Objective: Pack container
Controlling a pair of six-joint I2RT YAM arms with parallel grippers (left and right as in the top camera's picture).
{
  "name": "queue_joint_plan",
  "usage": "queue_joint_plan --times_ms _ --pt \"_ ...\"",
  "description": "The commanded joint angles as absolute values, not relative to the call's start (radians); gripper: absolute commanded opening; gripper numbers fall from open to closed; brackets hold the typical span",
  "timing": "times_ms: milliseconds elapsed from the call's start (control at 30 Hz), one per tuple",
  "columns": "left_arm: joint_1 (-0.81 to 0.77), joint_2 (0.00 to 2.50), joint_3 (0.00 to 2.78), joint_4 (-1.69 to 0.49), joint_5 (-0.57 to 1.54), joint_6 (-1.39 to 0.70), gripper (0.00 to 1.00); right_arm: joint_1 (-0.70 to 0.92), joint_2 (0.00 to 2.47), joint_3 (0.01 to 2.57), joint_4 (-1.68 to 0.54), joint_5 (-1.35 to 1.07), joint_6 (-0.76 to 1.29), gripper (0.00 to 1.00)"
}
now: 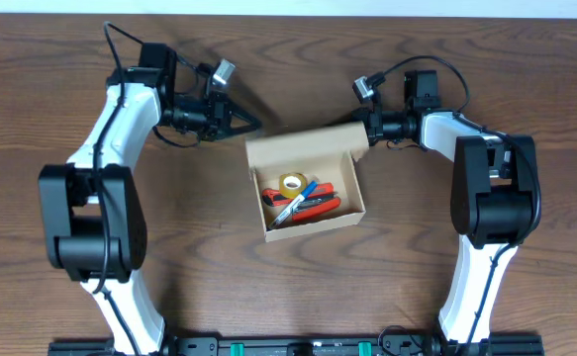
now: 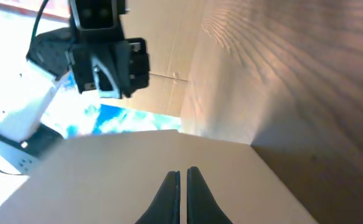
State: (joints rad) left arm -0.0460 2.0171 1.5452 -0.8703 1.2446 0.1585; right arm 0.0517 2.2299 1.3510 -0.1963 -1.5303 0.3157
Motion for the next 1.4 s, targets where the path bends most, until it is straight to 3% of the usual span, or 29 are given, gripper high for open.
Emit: queue_joint_plan --times_ms 0,267,367,833,1067,1100,1200,1233,1367 --pt "-0.044 1.993 1.549 -0.913 1.22 0.202 0.06 0.058 2.169 1.353 -0.252 -1.561 0.344 0.01" --pt "-0.088 1.983 1.549 -1.141 0.982 0.399 0.06 0.058 2.086 1.353 -0.304 -1.493 0.241 0.02" --pt "-0.106 1.983 1.549 -1.174 0.865 0.405 0.13 0.058 2.077 1.353 -0.324 -1.293 0.201 0.01" --pt "-0.121 1.871 1.555 -1.19 0.711 0.387 0.21 -0.043 2.077 1.354 -0.604 -0.386 -0.025 0.01" --pt "-0.153 1.763 1.556 -1.188 0.479 0.355 0.41 -0.03 2.011 1.368 -0.72 -0.021 -0.039 0.01" --pt "-0.161 1.749 1.556 -1.188 0.417 0.344 0.48 -0.018 1.987 1.368 -0.727 0.013 -0.039 0.01" --pt "-0.181 1.718 1.556 -1.179 0.241 0.285 0.9 0.035 1.878 1.368 -0.744 0.083 -0.052 0.01" --pt "-0.186 1.707 1.556 -1.174 0.186 0.26 0.98 0.053 1.845 1.368 -0.75 0.091 -0.055 0.01" --pt "-0.195 1.666 1.555 -1.161 0.113 0.199 0.95 0.164 1.678 1.368 -0.802 0.09 -0.065 0.01"
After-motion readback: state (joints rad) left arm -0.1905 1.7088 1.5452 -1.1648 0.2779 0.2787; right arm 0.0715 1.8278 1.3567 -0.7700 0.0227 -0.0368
